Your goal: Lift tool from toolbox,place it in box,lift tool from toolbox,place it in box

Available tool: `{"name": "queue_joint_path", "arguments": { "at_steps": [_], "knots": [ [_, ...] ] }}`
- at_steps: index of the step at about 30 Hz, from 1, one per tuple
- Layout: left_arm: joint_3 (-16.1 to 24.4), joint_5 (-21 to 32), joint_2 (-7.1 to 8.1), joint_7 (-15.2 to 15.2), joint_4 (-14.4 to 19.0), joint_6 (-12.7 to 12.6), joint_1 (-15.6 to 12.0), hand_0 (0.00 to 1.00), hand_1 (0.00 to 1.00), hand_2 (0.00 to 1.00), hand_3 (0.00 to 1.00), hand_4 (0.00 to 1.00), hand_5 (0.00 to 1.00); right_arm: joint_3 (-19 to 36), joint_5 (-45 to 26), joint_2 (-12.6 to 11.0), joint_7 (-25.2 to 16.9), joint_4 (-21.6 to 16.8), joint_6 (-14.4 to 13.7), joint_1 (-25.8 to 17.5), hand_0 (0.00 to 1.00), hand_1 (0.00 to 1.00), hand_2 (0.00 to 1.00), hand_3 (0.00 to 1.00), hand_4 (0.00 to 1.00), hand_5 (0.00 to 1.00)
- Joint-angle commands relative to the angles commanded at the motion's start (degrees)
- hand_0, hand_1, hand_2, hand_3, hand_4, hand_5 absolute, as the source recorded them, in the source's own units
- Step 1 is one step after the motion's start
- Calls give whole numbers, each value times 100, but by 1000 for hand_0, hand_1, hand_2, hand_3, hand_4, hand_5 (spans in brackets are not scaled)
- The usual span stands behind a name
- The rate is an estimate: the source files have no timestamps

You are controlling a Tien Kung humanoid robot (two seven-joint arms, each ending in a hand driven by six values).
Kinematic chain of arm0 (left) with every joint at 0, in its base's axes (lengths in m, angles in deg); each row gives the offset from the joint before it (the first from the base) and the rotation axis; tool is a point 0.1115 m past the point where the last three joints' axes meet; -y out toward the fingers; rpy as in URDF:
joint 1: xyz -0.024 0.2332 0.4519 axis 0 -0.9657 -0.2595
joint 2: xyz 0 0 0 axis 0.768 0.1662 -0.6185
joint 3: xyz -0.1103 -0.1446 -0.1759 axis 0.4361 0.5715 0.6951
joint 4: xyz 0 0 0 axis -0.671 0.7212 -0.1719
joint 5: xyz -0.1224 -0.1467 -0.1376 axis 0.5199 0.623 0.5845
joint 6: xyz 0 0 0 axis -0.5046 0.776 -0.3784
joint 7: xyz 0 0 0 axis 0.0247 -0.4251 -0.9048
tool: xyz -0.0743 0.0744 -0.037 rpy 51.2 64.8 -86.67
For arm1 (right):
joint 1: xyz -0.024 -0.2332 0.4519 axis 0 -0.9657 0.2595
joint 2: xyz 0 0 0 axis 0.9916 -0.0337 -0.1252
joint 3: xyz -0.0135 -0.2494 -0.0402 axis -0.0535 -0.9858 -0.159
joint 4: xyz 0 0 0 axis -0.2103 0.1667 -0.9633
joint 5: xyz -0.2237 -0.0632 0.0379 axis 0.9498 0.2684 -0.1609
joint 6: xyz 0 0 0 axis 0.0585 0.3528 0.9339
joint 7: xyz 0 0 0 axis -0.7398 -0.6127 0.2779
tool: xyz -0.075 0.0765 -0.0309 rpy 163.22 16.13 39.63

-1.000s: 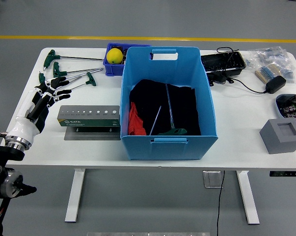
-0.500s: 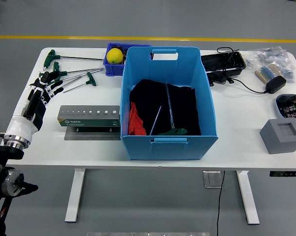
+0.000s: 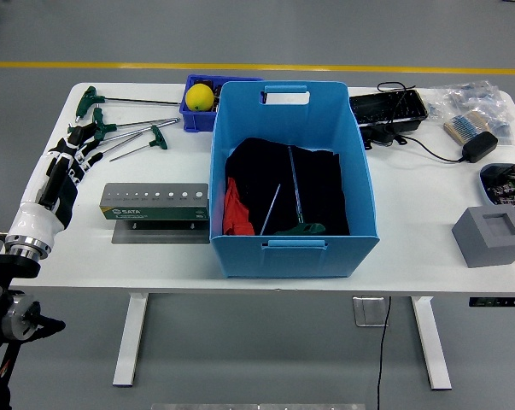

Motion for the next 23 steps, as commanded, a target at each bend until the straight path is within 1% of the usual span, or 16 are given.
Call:
{"name": "queue_joint_path", "arguments": {
  "at_steps": [6,7,12,13,23],
  "knots": [
    [60,20,3,49,-4,62,22,879,957,967,863,905,907,-48,-62,17,-19,16,12,-16,692,684,759,618,840,767],
    [69,29,-4,63,-2,84,13,874,956,964,864,909,924,-52,-69,21,-21,15,9,-15,692,683,759,617,840,765],
    [106,60,-36,107,21,185,-27,874,956,964,864,909,924,-79,-88,28,-32,6,1,-9,692,683,759,617,840,765],
    [110,59,-39,112,20,194,-21,879,964,968,869,910,958,-86,-93,27,-35,5,0,-6,691,682,759,617,839,765],
    [168,29,-63,126,1,226,12,879,965,969,869,913,966,-200,-226,8,-73,9,15,23,691,681,758,614,839,764]
  ]
}}
